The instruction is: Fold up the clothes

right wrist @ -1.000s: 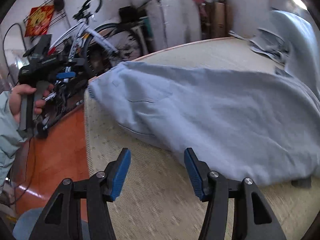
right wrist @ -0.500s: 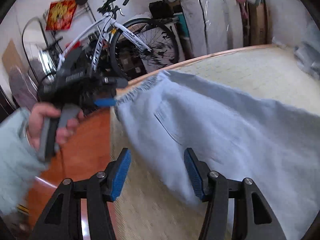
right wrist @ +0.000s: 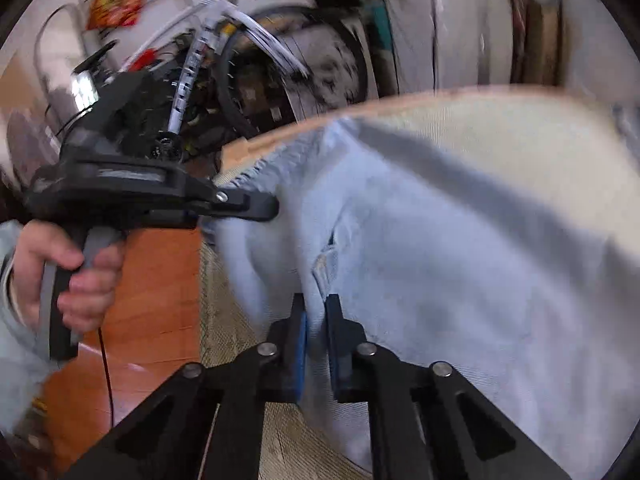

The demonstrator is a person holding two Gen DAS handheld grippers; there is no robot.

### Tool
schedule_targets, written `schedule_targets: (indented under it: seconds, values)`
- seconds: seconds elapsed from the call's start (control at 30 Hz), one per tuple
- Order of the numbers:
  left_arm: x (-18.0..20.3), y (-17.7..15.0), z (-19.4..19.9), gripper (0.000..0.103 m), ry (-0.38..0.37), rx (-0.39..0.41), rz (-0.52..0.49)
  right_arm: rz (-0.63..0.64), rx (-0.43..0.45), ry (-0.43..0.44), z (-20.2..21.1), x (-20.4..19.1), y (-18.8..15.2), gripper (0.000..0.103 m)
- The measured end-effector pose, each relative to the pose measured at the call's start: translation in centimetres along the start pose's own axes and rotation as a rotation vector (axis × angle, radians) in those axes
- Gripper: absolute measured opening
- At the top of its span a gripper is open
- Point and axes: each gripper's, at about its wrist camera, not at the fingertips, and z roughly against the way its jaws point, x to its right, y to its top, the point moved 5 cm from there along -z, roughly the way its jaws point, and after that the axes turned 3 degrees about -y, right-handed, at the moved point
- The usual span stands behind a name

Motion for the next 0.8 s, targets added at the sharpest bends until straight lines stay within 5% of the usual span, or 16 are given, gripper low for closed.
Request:
schedule_targets:
  seconds: [0.1, 0.2, 0.3, 0.43, 0.47, 0.57, 0.7, 0.8]
  values:
    - [2.8, -1.5, 3.2, 0.016, -0.088, 0.050, -0.103, 0.129, 0.105, -0.092, 5.1, -2.2, -0.1, 0.008]
    - [2.0, -4.8, 3.2, 0.016, -0.060, 0.005, -0.165, 0.201, 0.104, -0.069, 6.8, -4.5, -2.7, 0.008]
    - [-1.5, -8.3, 1.2, 0.017, -0.011, -0.102, -0.116, 0.263, -0.033, -0.051, 3.8, -5.3, -6.9, 0.009]
    - [-3.0, -9.9, 2.9, 0.021, -0.026, -0.036, -0.062, 0.254, -0.097, -0.010, 2.9, -5.5, -9.5, 0.013]
    - [-3.3, -9.7, 3.3, 0.027, -0.029, -0.018, -0.040, 0.253, -0.103, -0.009, 3.0, -5.5, -9.8, 0.013]
    - [-4.1, -10.0, 4.8, 0.068, -0.031, 0.031, 0.052, 0.256, -0.119, -0.021, 3.1, -5.4, -10.0, 0.019]
    - [-4.1, -11.6, 5.2, 0.085, -0.087, 0.039, 0.137, 0.193, -0.104, -0.017, 4.8, -4.6, -10.6, 0.044]
    - [-3.0, -13.0, 4.4, 0.085, -0.116, 0.045, 0.191, 0.103, -0.033, -0.004, 7.8, -4.0, -11.4, 0.052]
